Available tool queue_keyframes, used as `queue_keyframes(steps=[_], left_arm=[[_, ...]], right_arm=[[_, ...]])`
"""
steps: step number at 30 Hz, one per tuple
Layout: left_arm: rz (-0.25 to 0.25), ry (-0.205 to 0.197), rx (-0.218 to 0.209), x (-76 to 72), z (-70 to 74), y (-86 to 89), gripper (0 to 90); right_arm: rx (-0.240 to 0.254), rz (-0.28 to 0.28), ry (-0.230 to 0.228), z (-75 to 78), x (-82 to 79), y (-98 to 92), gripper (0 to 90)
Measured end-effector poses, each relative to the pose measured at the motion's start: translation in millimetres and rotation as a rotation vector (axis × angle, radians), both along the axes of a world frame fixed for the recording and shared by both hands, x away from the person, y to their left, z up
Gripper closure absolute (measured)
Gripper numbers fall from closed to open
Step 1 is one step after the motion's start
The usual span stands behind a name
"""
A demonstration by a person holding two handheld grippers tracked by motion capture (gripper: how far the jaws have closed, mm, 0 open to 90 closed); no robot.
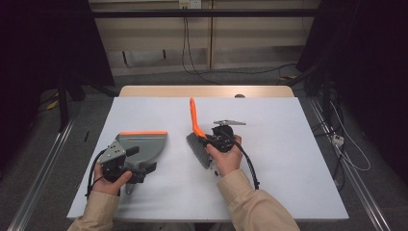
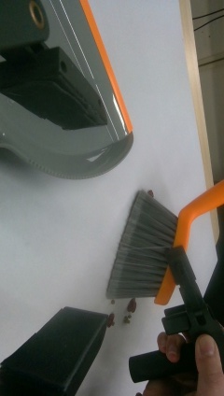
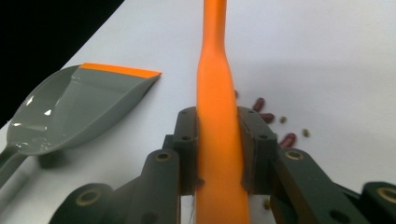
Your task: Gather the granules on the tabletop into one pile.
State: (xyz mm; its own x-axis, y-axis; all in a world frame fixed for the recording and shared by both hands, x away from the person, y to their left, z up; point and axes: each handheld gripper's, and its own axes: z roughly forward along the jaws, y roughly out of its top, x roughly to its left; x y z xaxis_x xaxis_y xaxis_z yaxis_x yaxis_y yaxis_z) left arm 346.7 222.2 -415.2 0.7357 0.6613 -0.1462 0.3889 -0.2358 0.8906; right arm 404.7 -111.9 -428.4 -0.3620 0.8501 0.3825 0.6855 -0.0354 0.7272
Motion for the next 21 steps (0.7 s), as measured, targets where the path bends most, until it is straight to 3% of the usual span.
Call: queue_keyframes(steps=[11, 18, 21], left_arm=[[-0.007, -0.002, 0.006, 0.0, -0.5, -2.6, 5.7], [-0.011, 0.0, 0.01, 0.6, -0.5, -3.9, 5.7], [-0.008, -0.001, 0.008, 0.7, -0.5, -2.7, 5.7]], right_arm=[[-0.006, -0.031, 0.002, 2.4, -12.6, -25.1, 71.6], [0.079, -0.02, -0.001, 7.6, -13.2, -30.0, 71.7], [0.084, 0.003, -0.037, 17.2, -12.5, -31.0, 71.7]])
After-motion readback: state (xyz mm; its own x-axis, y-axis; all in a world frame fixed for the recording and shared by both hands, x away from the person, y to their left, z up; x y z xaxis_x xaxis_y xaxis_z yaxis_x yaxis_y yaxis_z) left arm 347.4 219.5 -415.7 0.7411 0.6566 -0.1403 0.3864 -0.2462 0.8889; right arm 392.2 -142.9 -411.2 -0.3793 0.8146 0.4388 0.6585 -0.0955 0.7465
